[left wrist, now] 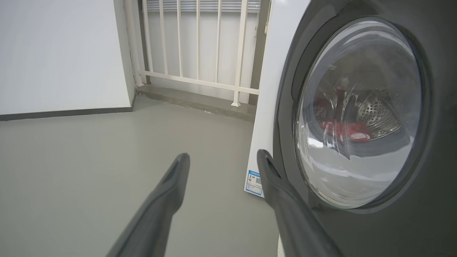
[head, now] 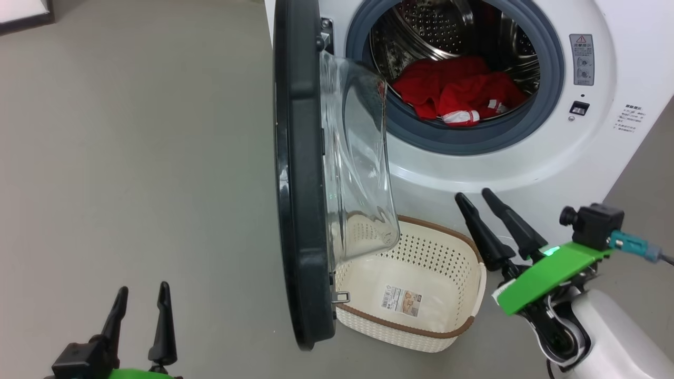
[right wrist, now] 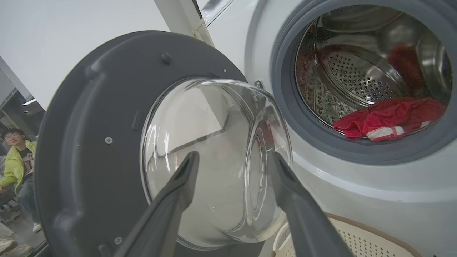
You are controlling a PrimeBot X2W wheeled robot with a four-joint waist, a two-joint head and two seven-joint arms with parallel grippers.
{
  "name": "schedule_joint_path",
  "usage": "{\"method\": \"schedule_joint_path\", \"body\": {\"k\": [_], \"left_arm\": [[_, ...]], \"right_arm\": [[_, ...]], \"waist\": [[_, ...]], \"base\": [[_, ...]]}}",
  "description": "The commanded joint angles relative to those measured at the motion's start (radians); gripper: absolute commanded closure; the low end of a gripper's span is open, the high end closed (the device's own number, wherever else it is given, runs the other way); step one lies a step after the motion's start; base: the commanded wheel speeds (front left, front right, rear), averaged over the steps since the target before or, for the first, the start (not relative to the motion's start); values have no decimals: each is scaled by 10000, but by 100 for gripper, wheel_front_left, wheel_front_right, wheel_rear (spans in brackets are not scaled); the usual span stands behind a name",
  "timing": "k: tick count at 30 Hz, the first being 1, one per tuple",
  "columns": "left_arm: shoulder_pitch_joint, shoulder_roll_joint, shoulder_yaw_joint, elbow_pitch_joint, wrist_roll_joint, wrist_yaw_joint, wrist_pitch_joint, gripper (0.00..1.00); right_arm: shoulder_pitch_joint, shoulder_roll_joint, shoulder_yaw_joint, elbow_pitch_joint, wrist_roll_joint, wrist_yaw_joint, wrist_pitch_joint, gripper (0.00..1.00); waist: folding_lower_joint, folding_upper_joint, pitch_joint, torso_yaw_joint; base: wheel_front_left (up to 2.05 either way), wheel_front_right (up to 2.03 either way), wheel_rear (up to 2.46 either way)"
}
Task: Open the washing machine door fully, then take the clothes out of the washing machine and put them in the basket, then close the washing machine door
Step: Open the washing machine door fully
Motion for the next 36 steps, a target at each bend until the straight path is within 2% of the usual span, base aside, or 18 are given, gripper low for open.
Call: {"method": "schedule_joint_path", "body": {"k": [1, 6, 13, 22, 30, 36], "left_arm": [[-47, 207, 309, -296, 85, 55, -82, 0], [-15, 227, 282, -332, 71, 92, -82, 0], [-13, 270, 312, -345, 0, 177, -82, 0], [32, 360, 317, -377, -64, 268, -82, 0], [6, 421, 249, -399, -92, 294, -73, 0], [-65, 479, 191, -382, -118, 313, -37, 0]], "right_arm": [[104, -134, 130, -88, -308, 17, -362, 0], [319, -203, 83, 556, -1117, 17, -1070, 0], [512, -194, -77, 1275, -2285, 17, -1385, 0], [878, 435, -1007, 1386, -3651, 17, -1402, 0], [1058, 765, -1461, 1205, -4092, 17, -1403, 0], [1098, 784, -1483, 1109, -4270, 17, -1404, 0]], "waist": [[0, 0, -19, 3], [0, 0, -40, -9], [0, 0, -92, -80], [0, 0, -168, -202], [0, 0, -125, -251], [0, 0, -120, -248]], "base": [[0, 0, 0], [0, 0, 0], [0, 0, 0], [0, 0, 0], [0, 0, 0], [0, 0, 0]]}}
